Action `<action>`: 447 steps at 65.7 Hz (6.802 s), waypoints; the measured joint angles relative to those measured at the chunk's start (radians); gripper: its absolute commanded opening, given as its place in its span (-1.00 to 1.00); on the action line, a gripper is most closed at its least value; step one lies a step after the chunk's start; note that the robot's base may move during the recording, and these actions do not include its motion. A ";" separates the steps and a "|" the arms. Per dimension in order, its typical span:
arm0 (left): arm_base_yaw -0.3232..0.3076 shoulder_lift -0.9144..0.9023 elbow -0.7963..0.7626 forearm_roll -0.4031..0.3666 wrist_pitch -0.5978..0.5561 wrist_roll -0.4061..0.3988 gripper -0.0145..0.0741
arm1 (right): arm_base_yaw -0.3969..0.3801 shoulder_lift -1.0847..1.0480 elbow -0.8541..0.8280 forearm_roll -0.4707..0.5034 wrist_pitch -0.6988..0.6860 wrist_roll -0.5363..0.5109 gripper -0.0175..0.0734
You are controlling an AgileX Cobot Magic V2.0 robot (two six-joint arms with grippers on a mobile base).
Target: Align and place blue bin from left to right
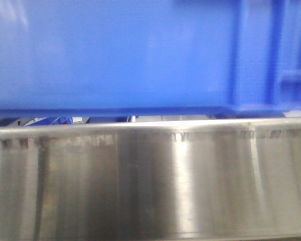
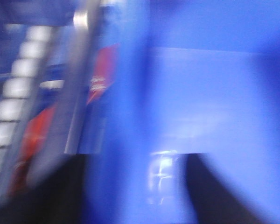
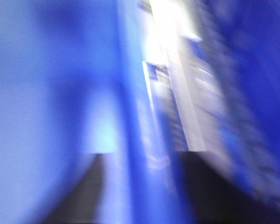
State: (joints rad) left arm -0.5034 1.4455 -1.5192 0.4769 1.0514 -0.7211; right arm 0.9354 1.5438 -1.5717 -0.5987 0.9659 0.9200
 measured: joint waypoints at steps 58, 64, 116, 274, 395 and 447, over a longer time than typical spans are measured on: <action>-0.003 -0.028 -0.075 0.001 -0.051 -0.003 -0.92 | 0.013 -0.044 -0.104 -0.002 0.062 -0.102 -0.79; -0.003 -0.058 -0.084 -0.045 -0.029 -0.003 -0.92 | 0.020 -0.077 -0.104 -0.002 0.073 -0.135 -0.79; -0.008 -0.618 0.569 -0.086 -0.846 0.225 -0.92 | 0.043 -0.598 0.467 -0.004 -0.480 -0.337 -0.79; -0.008 -0.781 0.666 -0.084 -0.861 0.247 -0.92 | 0.043 -0.880 0.630 -0.004 -0.490 -0.349 -0.79; -0.008 -0.781 0.668 -0.084 -0.861 0.247 -0.92 | -0.479 -1.168 0.967 0.389 -0.705 -0.863 -0.79; -0.008 -0.781 0.668 -0.084 -0.861 0.247 -0.92 | -0.711 -1.511 1.463 0.720 -0.779 -1.080 -0.79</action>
State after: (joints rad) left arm -0.5110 0.6646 -0.8516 0.3932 0.1906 -0.4737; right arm 0.2249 0.0328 -0.1084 0.1213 0.1868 -0.1597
